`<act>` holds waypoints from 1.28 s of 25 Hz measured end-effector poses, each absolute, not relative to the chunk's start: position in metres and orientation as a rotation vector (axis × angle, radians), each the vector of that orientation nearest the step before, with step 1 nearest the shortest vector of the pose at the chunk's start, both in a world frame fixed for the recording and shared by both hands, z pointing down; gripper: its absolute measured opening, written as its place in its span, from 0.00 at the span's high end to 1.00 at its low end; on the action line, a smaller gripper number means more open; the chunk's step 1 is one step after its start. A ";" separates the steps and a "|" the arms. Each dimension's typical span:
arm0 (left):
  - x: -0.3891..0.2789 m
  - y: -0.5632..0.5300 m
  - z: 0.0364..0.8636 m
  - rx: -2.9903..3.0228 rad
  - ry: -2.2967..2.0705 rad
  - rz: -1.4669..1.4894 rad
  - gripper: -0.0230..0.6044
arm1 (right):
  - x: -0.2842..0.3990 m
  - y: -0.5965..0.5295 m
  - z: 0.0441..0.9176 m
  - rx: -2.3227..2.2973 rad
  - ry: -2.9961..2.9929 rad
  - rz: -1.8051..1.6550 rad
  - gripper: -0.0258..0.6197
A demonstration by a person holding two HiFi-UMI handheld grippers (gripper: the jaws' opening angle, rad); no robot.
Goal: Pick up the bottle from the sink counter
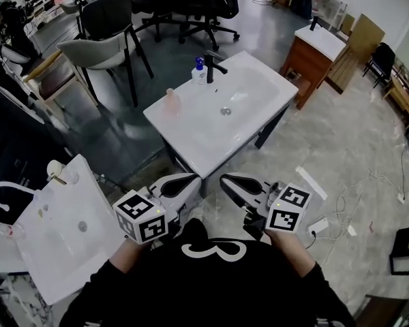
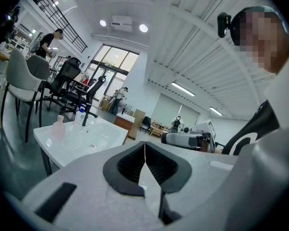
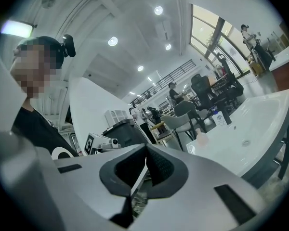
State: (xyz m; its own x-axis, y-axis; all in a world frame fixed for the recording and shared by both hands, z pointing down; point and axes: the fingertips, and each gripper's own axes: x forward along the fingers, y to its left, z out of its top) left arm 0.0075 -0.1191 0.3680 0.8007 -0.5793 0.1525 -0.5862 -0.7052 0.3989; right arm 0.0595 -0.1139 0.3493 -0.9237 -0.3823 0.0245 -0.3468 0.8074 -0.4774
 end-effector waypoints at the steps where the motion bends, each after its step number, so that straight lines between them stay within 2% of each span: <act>1: 0.003 -0.129 0.369 2.556 -0.877 0.014 0.94 | 0.056 -0.124 0.352 -0.591 2.918 -0.760 0.94; 17: -0.065 -0.285 0.376 2.534 -0.970 -0.040 0.94 | 0.006 -0.259 0.392 -0.624 2.889 -0.966 0.94; 32: -0.109 -0.383 0.409 2.468 -1.081 -0.013 0.93 | -0.015 -0.326 0.426 -0.679 2.884 -1.105 0.94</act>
